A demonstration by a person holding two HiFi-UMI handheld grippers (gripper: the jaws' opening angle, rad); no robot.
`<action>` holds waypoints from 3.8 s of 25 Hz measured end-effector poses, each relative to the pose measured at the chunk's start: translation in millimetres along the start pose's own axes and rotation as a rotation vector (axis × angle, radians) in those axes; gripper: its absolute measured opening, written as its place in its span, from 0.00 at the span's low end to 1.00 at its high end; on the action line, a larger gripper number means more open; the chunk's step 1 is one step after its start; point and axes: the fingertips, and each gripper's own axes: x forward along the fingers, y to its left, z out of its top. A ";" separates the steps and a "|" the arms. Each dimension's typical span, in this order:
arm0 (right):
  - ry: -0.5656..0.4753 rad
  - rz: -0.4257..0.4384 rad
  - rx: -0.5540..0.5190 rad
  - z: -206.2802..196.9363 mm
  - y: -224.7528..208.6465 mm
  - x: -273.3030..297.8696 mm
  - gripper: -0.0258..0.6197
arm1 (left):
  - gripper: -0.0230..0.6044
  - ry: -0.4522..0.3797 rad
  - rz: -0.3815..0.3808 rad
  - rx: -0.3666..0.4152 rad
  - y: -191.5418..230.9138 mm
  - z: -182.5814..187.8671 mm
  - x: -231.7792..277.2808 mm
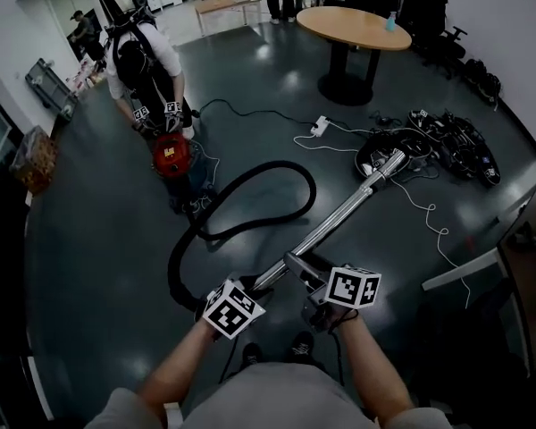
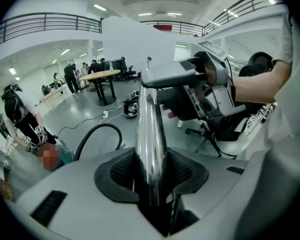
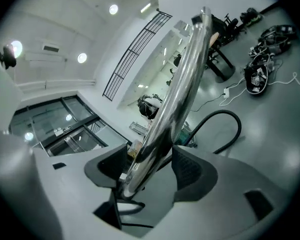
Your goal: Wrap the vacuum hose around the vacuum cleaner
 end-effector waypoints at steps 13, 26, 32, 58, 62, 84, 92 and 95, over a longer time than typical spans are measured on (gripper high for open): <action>-0.100 0.148 0.094 16.8 21.4 36.4 0.25 | 0.29 -0.112 0.088 -0.108 -19.5 16.7 -6.4; 0.009 0.164 -0.035 2.1 35.5 37.2 0.17 | 0.33 -0.092 0.110 -0.188 -50.3 10.2 14.1; 0.016 0.154 -0.153 15.2 47.6 39.1 0.16 | 0.39 -0.084 0.031 -0.090 -53.4 21.3 14.2; 0.316 -0.089 -0.605 20.1 34.4 136.0 0.16 | 0.05 -0.256 0.071 -0.005 133.1 2.8 -56.5; 0.426 -0.117 -0.659 4.6 30.5 155.2 0.16 | 0.05 -0.281 0.140 0.074 162.9 8.5 -68.9; 0.910 0.137 -1.064 0.8 6.9 226.6 0.16 | 0.28 -0.240 0.558 0.286 251.1 91.7 -121.2; 1.069 0.281 -1.199 -0.9 -0.4 241.6 0.16 | 0.28 -0.007 0.667 0.361 248.2 109.7 -139.3; 1.125 0.358 -1.266 -1.2 1.4 240.3 0.16 | 0.28 0.157 0.637 0.412 245.4 109.7 -133.0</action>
